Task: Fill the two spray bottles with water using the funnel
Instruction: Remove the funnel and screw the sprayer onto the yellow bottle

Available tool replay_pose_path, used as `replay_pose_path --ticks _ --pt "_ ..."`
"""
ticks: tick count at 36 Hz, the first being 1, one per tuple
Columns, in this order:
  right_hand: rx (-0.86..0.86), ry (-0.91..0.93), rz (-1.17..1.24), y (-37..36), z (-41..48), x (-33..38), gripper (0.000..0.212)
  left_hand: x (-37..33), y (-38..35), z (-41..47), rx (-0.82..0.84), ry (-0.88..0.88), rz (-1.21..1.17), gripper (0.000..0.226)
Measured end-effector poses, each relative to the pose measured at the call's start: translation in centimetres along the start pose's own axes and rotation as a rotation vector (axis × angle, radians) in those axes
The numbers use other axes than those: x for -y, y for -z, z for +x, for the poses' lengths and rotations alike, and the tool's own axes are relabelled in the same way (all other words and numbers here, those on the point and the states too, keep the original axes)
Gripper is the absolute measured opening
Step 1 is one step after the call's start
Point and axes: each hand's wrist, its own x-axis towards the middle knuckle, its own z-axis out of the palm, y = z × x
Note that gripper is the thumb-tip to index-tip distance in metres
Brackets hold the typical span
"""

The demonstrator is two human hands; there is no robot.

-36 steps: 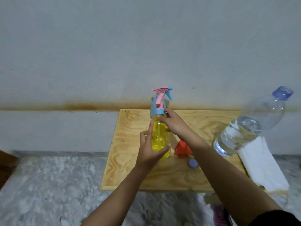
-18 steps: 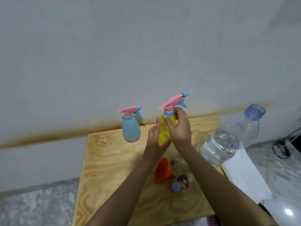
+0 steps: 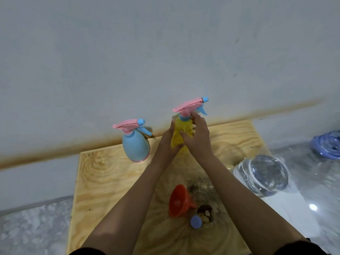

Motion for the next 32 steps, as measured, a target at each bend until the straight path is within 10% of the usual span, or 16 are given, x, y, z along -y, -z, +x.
replay_pose_path --ticks 21,32 --pt "-0.025 -0.010 -0.083 -1.0 0.2 -1.3 0.061 2.6 -1.4 0.0 -0.097 0.236 0.095 0.070" --pt "0.042 0.012 -0.121 -0.4 -0.8 0.5 0.049 2.5 -0.4 -0.6 -0.026 0.121 0.159 0.025"
